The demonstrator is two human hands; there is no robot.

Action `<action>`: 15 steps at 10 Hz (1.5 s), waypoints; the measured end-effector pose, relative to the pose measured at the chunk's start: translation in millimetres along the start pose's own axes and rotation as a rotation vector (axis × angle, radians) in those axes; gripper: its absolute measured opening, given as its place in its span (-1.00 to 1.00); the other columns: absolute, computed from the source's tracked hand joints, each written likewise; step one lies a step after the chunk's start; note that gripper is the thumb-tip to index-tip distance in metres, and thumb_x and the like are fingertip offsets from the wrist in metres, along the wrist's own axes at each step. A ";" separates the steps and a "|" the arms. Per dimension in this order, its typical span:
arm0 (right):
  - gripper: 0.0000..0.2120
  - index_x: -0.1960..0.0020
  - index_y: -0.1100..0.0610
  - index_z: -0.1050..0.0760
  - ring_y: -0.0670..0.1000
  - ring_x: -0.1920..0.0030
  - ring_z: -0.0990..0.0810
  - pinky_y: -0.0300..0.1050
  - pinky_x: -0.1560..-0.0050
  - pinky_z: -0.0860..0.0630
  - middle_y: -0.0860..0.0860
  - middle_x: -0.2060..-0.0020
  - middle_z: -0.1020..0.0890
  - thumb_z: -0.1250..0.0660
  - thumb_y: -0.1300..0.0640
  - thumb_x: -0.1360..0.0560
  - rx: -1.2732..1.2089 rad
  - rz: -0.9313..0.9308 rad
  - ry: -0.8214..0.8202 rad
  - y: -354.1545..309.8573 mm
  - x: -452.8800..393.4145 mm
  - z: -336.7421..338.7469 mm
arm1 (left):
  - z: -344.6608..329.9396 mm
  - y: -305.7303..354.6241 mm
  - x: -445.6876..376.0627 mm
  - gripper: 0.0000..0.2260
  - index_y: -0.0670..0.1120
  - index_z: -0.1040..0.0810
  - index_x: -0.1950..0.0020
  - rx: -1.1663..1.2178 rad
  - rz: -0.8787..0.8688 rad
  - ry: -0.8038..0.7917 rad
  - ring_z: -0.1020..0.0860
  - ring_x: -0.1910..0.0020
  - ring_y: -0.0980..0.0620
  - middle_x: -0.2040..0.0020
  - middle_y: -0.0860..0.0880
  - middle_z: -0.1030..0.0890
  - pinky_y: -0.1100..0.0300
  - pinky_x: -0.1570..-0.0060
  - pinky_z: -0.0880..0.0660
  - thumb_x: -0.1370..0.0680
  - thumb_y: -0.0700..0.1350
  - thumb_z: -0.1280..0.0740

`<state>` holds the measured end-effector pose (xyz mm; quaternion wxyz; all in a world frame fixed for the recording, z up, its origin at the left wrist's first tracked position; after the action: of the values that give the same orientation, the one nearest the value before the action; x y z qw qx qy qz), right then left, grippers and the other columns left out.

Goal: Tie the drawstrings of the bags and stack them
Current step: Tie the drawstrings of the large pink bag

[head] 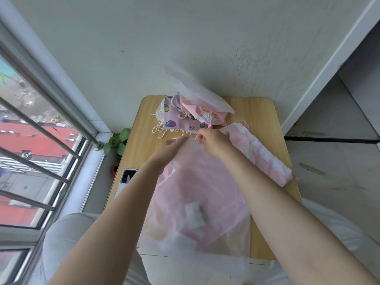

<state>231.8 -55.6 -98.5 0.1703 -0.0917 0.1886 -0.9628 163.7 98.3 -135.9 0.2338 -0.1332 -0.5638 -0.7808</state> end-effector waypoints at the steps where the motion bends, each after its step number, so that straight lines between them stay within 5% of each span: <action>1: -0.80 -0.02 0.02 -0.50 0.10 -0.04 -0.54 -0.02 -0.12 -0.25 -0.04 0.10 -0.61 -0.19 0.28 -0.56 0.006 0.093 -0.001 -28.9 -0.6 -11.2 | 26.8 -9.3 2.1 -0.59 -0.07 -0.64 -0.07 0.202 0.054 0.191 -0.55 0.00 -0.06 -0.01 -0.07 -0.62 0.10 -0.04 -0.47 -0.49 0.24 -0.34; 2: -0.87 -0.06 0.09 -0.55 0.14 -0.06 -0.54 -0.03 -0.06 -0.37 0.07 -0.01 -0.61 -0.28 0.17 -0.54 -0.054 0.141 0.143 -37.6 4.5 -2.3 | 42.4 -22.4 7.6 -0.72 -0.02 -0.70 0.17 0.269 0.107 0.310 -0.51 0.24 -0.06 0.26 -0.09 -0.62 0.13 0.16 -0.46 -0.57 0.04 -0.26; 3: -0.86 0.01 0.22 -0.54 0.20 -0.04 -0.51 0.00 0.07 -0.46 0.16 -0.08 -0.55 -0.23 0.25 -0.50 -0.178 -0.107 0.440 8.5 19.4 32.3 | 49.3 -34.4 10.5 -0.72 -0.01 -0.68 0.22 0.355 0.160 0.352 -0.48 0.31 -0.05 0.31 -0.08 -0.59 0.16 0.22 -0.43 -0.58 -0.02 -0.24; 4: -0.73 -0.10 0.30 -0.51 0.25 -0.13 -0.51 0.03 -0.02 -0.47 0.23 -0.08 -0.56 -0.14 0.21 -0.52 -0.263 -0.513 0.407 82.0 40.9 28.8 | 49.6 -41.2 11.4 -0.80 -0.01 -0.65 0.21 0.381 0.176 0.370 -0.46 0.35 -0.02 0.25 -0.08 -0.57 0.19 0.28 -0.42 -0.56 -0.07 -0.28; 5: -0.64 -0.17 0.26 -0.52 0.19 -0.04 -0.57 -0.06 0.05 -0.45 0.18 -0.03 -0.61 -0.10 0.06 -0.58 -0.486 -0.713 0.182 116.4 52.8 -2.0 | 44.0 -43.8 14.1 -0.85 -0.02 -0.67 0.15 0.414 0.180 0.393 -0.44 0.36 -0.01 0.25 -0.04 -0.54 0.20 0.31 -0.42 -0.54 -0.10 -0.31; 7: -0.74 0.18 0.05 -0.42 -0.02 0.26 -0.46 -0.11 0.15 -0.45 0.06 0.08 -0.51 -0.20 -0.10 -0.56 -0.934 -0.740 0.091 107.5 50.4 -17.1 | 37.0 -41.1 16.7 -0.86 0.02 -0.68 0.19 0.408 0.144 0.354 -0.46 0.27 -0.05 0.19 -0.07 -0.56 0.15 0.19 -0.45 -0.51 -0.08 -0.34; 8: -0.77 -0.04 0.09 -0.43 0.03 0.04 -0.49 -0.10 0.00 -0.41 0.04 0.07 -0.51 -0.18 -0.08 -0.61 -0.813 -0.782 0.064 100.7 35.3 -21.7 | 39.1 -40.2 15.2 -0.82 0.02 -0.67 0.19 0.414 0.123 0.356 -0.47 0.26 -0.05 0.15 -0.09 -0.57 0.15 0.16 -0.45 -0.55 -0.04 -0.31; 9: -0.91 -0.01 0.09 -0.47 0.00 0.21 -0.53 -0.14 0.20 -0.47 0.00 0.18 -0.54 -0.32 0.08 -0.56 -0.703 -0.824 -0.036 103.1 54.3 -23.9 | 36.5 -41.3 16.2 -0.70 -0.01 -0.69 0.15 0.419 0.138 0.337 -0.51 0.21 -0.02 0.11 -0.04 -0.63 0.13 0.11 -0.48 -0.60 0.08 -0.24; 10: -0.81 -0.03 0.15 -0.51 0.03 0.19 -0.56 -0.09 0.17 -0.55 0.04 0.20 -0.53 -0.42 0.16 -0.45 -1.007 -0.753 -0.019 101.2 37.6 -35.7 | 37.0 -46.7 14.6 -0.62 -0.02 -0.68 0.21 0.472 0.165 0.344 -0.52 0.14 -0.06 0.10 -0.06 -0.64 0.08 0.03 -0.49 -0.61 0.07 -0.16; 11: -0.83 0.03 0.23 -0.63 0.12 0.03 -0.65 0.04 -0.08 -0.58 0.11 0.11 -0.63 -0.44 0.19 -0.40 -1.154 -0.746 0.094 110.9 40.2 -33.5 | 36.6 -50.2 13.3 -0.65 -0.04 -0.67 0.21 0.518 0.206 0.354 -0.50 0.22 -0.05 0.14 -0.08 -0.61 0.13 0.16 -0.46 -0.60 0.00 -0.15; 13: -0.82 0.15 0.19 -0.52 -0.02 0.25 -0.60 -0.18 0.06 -0.54 0.05 0.24 -0.60 -0.28 0.15 -0.60 -1.730 -0.704 0.293 111.7 42.7 -22.5 | 32.7 -65.6 8.9 -0.81 -0.12 -0.62 -0.01 0.949 0.323 0.297 -0.60 0.22 0.05 0.13 -0.06 -0.68 0.22 0.19 -0.49 -0.58 -0.12 -0.22; 15: -0.73 0.13 0.24 -0.46 0.05 0.20 -0.60 -0.11 0.08 -0.57 0.13 0.19 -0.58 -0.16 0.11 -0.65 -1.914 -0.801 0.326 104.2 54.1 -33.1 | 28.7 -68.7 15.4 -0.65 -0.18 -0.58 0.06 1.308 0.309 0.349 -0.62 0.14 -0.01 0.11 -0.13 -0.66 0.15 0.21 -0.50 -0.68 -0.05 -0.08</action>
<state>204.3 -154.9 -163.7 -0.3318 -0.1129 0.8475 -0.3985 113.5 139.6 -175.4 0.4618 0.0838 -0.8473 -0.2485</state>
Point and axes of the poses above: each hand's wrist, its own x-axis away from the middle knuckle, its own z-axis out of the back of the hand, y = z × x, the point moved 10 cm from there along -x, towards the middle knuckle
